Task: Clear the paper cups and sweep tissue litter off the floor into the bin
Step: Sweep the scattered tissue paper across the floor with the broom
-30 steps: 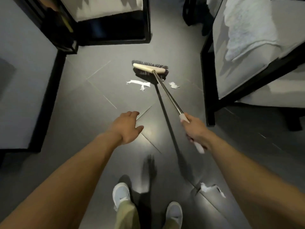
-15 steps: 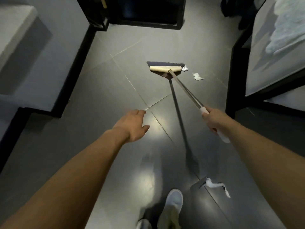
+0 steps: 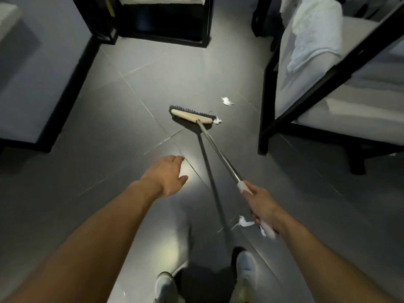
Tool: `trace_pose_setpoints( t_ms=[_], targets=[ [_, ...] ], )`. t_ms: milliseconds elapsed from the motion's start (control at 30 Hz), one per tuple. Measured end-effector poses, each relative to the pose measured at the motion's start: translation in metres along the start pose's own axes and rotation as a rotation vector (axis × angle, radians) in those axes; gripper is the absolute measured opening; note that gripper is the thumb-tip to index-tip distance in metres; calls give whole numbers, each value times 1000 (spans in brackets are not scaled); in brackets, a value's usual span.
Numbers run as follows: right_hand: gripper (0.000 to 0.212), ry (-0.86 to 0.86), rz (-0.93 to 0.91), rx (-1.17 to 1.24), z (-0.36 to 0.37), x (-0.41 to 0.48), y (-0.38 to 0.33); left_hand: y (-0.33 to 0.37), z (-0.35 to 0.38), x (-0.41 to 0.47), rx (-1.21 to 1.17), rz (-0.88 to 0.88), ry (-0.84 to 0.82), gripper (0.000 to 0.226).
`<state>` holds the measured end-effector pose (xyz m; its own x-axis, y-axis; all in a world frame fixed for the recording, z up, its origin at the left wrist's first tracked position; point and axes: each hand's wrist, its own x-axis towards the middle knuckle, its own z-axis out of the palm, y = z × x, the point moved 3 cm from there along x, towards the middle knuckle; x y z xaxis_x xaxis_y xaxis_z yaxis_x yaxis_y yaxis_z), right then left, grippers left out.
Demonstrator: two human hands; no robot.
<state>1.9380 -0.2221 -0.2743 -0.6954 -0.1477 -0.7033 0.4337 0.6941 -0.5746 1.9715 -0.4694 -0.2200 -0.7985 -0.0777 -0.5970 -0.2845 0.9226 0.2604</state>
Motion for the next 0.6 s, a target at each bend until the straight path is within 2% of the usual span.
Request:
trace_pose_setpoints(
  t_ms=[133, 300, 467, 600],
  targets=[
    [37, 68, -108, 31, -27, 16, -11, 20, 0, 5, -23, -37, 40, 59],
    [29, 121, -167, 59, -78, 78, -54, 50, 11, 20, -103, -138, 76, 60],
    [23, 73, -100, -4, -129, 137, -76, 81, 31, 29, -182, -257, 71, 61],
    [20, 34, -23, -66, -138, 151, -62, 100, 41, 24, -227, -318, 96, 61]
  ],
)
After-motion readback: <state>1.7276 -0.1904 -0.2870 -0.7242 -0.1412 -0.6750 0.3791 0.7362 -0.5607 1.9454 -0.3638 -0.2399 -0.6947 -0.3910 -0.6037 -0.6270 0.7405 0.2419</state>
